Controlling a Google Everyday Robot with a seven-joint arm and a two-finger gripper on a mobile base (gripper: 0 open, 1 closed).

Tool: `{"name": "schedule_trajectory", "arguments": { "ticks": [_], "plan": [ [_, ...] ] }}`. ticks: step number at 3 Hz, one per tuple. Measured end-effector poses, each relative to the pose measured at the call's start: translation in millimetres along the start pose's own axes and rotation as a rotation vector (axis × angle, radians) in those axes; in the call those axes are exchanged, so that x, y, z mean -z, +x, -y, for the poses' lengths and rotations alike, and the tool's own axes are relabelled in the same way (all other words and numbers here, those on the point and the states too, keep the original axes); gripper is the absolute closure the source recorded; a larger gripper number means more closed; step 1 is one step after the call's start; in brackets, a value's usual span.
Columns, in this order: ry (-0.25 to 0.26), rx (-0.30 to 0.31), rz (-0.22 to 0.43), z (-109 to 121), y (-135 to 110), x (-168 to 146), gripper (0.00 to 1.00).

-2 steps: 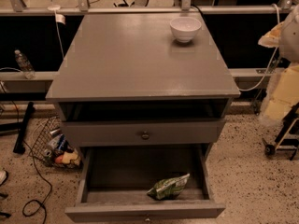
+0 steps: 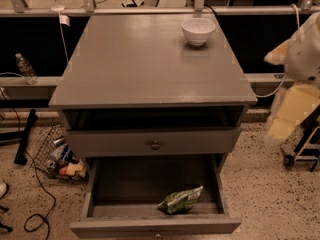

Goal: Pick green jalapeno chip bag from middle drawer and place on counter

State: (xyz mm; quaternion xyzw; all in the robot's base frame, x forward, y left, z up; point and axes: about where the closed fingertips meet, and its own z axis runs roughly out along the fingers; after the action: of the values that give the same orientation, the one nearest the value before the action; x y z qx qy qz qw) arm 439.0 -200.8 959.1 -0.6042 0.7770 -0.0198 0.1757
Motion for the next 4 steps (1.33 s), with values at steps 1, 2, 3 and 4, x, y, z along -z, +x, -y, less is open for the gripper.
{"name": "schedule_trajectory", "arguments": {
  "ticks": [1,2,3,4],
  "plan": [
    [-0.104,-0.006,0.079,-30,-14,-67,0.0],
    [-0.195,-0.04,0.157,-59,-22,-128,0.0],
    [-0.334,-0.106,0.232,-95,-31,-209,0.0],
    [-0.334,-0.106,0.232,-95,-31,-209,0.0]
  ]
}}
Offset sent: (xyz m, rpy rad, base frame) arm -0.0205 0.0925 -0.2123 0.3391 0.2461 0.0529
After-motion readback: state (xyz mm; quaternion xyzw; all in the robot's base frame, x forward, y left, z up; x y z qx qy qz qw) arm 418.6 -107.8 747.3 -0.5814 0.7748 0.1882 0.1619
